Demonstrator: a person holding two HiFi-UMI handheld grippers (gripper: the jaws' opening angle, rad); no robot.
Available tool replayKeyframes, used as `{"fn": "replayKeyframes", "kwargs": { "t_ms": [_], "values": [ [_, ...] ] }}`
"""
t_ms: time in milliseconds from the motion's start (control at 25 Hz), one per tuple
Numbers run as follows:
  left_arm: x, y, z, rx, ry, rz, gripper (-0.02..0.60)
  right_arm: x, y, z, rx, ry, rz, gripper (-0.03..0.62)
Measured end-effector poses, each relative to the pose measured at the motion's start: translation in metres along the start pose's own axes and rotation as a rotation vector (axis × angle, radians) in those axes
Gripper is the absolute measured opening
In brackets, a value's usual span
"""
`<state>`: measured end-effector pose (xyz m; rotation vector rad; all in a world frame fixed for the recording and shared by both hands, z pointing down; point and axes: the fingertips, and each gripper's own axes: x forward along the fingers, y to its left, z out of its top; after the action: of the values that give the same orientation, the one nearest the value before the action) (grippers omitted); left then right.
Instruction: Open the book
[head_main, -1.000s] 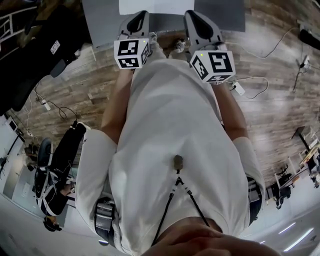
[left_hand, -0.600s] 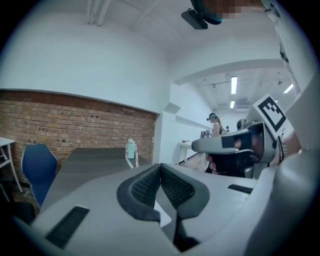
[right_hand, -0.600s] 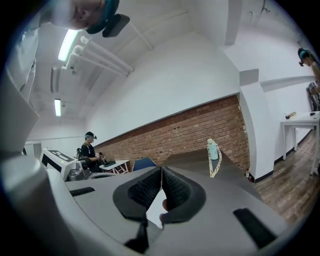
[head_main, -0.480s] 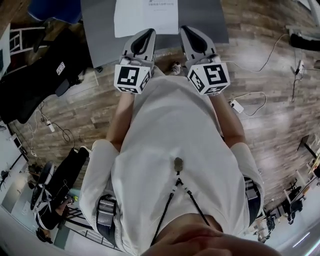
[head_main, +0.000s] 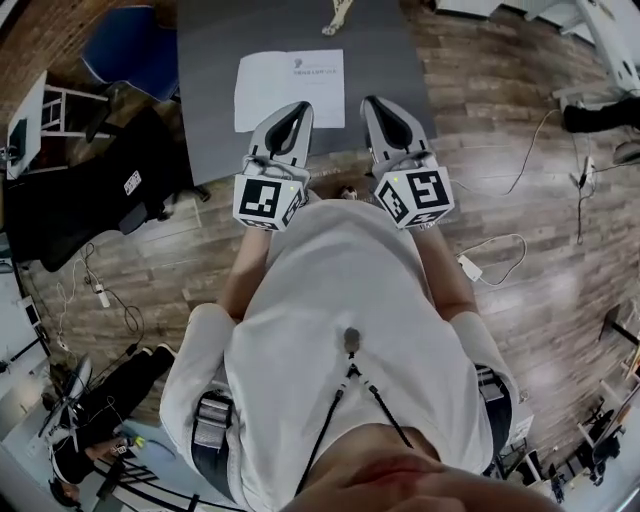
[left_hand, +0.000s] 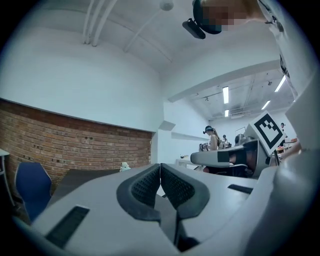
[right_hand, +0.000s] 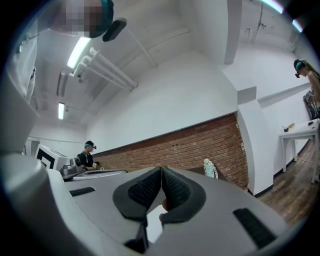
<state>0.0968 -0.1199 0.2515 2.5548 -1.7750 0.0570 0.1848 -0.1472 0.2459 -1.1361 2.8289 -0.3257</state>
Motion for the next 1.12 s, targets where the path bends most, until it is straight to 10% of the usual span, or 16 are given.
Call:
{"fn": "replayKeyframes", "kwargs": {
  "t_ms": [1120],
  "values": [
    [-0.005,-0.025,0.022,0.021,-0.013,0.032,0.025,-0.020,0.009,0.023,-0.033,-0.038,0.025,0.036]
  ]
}}
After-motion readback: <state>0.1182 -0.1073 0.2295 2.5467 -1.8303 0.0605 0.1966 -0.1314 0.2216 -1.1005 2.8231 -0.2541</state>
